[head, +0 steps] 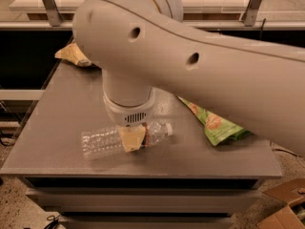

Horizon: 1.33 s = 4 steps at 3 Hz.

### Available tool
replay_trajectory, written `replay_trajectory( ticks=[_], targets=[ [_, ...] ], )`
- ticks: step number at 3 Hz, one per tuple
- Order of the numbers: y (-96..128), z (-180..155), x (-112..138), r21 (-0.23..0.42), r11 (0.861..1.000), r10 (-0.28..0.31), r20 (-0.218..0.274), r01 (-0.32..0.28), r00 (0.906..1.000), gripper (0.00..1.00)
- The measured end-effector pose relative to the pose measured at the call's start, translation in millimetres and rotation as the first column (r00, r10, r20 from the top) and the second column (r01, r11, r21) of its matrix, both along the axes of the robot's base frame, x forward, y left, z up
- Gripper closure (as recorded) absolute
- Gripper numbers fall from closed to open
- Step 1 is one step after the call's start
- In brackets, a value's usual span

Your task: Move water bottle near brown chip bag

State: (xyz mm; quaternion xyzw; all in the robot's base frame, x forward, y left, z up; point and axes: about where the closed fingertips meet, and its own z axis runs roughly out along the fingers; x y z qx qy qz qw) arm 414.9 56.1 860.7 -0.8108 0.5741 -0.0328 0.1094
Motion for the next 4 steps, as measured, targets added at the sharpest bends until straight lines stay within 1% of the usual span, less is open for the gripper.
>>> replay_trajectory(
  ticks=[1, 2, 3, 4],
  targets=[
    [9, 28, 0, -0.009, 1.000, 0.024, 0.068, -0.023, 0.9974, 1.00],
    [25, 76, 0, -0.036, 0.997, 0.075, 0.168, -0.070, 0.9830, 1.00],
    [50, 114, 8, -0.086, 0.989, 0.139, 0.237, -0.122, 0.9616, 1.00],
    [75, 138, 36, -0.146, 0.976, 0.197, 0.276, -0.162, 0.9408, 1.00]
  ],
)
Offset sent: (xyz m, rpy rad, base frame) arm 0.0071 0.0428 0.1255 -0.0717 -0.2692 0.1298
